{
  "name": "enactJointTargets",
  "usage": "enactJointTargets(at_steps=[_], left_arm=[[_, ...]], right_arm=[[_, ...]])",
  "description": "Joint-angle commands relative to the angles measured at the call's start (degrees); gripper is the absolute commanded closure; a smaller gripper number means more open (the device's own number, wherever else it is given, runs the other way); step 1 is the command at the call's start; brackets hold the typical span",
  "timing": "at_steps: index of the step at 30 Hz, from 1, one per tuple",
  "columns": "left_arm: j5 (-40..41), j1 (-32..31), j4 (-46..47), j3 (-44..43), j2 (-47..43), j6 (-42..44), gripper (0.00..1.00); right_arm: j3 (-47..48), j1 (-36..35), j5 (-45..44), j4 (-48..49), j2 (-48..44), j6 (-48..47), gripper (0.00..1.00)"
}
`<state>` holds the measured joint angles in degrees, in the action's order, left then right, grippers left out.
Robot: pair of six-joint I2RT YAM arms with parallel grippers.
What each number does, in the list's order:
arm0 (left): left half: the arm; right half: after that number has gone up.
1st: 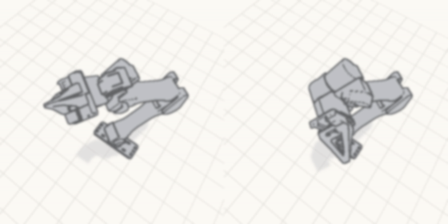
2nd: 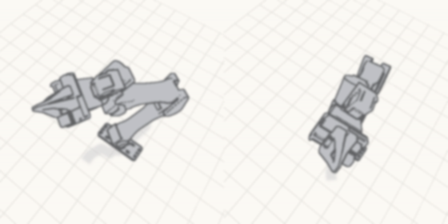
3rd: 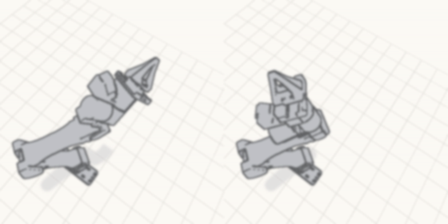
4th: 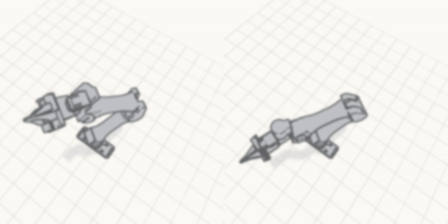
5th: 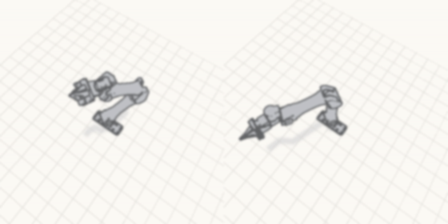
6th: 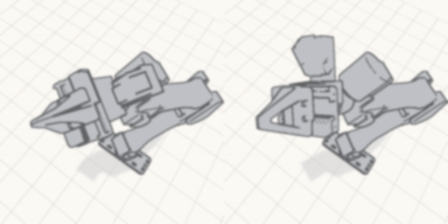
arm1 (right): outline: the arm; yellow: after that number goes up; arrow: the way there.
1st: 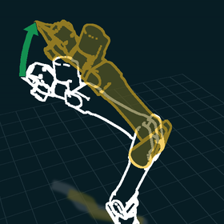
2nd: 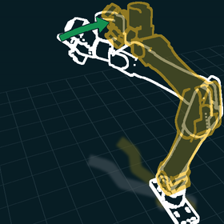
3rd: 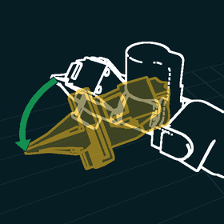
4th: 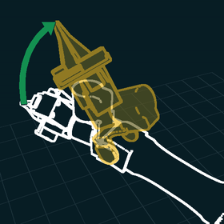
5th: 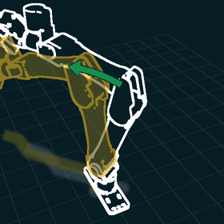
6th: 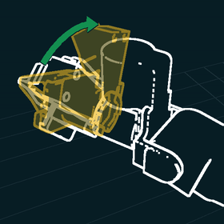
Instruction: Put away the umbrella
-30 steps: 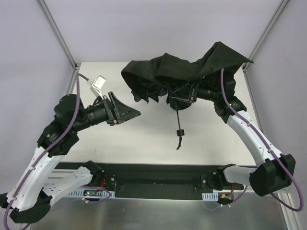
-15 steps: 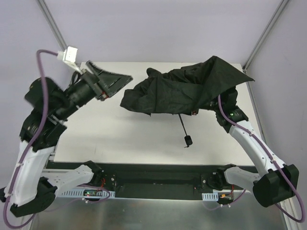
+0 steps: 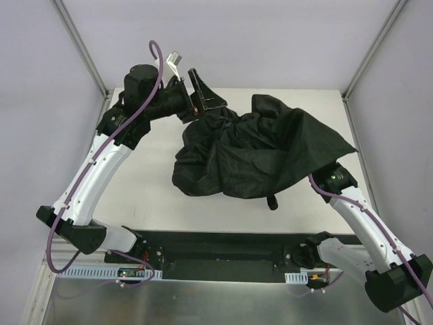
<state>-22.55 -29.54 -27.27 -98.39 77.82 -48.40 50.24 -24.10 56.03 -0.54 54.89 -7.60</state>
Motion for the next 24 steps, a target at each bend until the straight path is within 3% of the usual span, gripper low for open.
enactJointTargets(at_steps=[1, 9, 17, 19, 24], left_arm=[[-13.5, -0.4, 5.1, -1.7, 1.7, 0.2, 0.14], [-14.4, -4.9, 7.3, 5.9, 1.2, 0.0, 0.01], [-13.9, -6.1, 7.4, 9.5, 1.5, -0.6, 0.01], [-14.8, -5.9, 7.0, 8.3, 2.6, -0.5, 0.11], [-9.3, -4.3, 4.4, 8.1, -1.6, 1.6, 0.20]], right_arm=[[4.1, -0.9, -0.8, -2.6, -1.6, -9.2, 1.00], [4.4, -1.0, -0.8, -3.4, -1.8, -10.3, 1.00], [5.1, -1.0, -0.6, -3.5, -1.5, -10.8, 1.00], [5.5, -1.1, -1.5, -3.7, -1.5, -10.9, 1.00], [6.3, -1.1, -3.3, -4.8, -1.6, -11.1, 1.00]])
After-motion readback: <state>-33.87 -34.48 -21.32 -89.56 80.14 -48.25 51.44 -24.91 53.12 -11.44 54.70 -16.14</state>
